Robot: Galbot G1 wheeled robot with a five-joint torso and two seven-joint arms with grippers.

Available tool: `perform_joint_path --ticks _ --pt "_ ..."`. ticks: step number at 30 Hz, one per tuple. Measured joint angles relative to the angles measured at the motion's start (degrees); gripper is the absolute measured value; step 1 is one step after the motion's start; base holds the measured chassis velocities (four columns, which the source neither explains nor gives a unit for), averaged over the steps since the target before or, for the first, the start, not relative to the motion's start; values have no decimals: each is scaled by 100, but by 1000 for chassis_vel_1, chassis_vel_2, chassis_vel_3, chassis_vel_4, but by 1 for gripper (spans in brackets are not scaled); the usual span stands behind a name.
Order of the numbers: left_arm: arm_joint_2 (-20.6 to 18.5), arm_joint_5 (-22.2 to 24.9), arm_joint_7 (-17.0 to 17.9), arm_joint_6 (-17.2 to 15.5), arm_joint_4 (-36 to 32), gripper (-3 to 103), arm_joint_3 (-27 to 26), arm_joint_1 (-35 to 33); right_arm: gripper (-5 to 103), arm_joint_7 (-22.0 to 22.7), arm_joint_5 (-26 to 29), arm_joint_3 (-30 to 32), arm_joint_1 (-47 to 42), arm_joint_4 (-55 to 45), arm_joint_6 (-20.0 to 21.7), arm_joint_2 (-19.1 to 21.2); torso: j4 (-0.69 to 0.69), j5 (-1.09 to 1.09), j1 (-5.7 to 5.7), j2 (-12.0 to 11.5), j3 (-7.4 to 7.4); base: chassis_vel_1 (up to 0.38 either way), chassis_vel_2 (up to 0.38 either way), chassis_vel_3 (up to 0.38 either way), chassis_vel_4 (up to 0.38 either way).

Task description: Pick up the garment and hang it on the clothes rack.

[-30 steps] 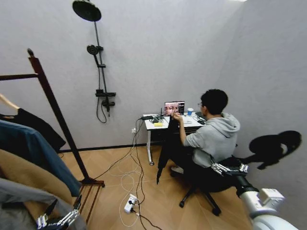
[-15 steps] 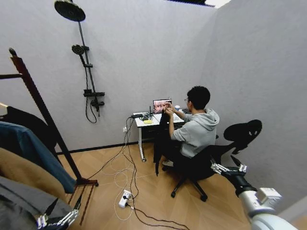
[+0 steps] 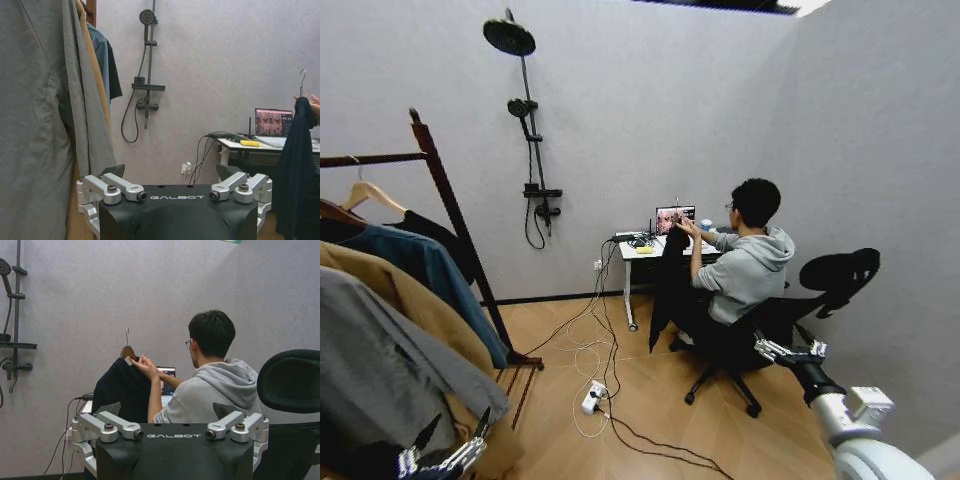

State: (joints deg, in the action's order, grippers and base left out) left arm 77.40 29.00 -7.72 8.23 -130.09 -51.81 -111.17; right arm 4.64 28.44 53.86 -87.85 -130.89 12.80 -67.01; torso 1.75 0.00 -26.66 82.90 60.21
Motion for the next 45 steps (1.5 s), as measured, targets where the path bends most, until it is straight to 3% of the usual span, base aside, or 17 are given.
perform_joint_path --ticks 45 --pt "0 0 -1 0 0 100 0 0 100 -15 -12 -90 28 80 -75 7 0 0 0 0 0 97 -77 -80 93"
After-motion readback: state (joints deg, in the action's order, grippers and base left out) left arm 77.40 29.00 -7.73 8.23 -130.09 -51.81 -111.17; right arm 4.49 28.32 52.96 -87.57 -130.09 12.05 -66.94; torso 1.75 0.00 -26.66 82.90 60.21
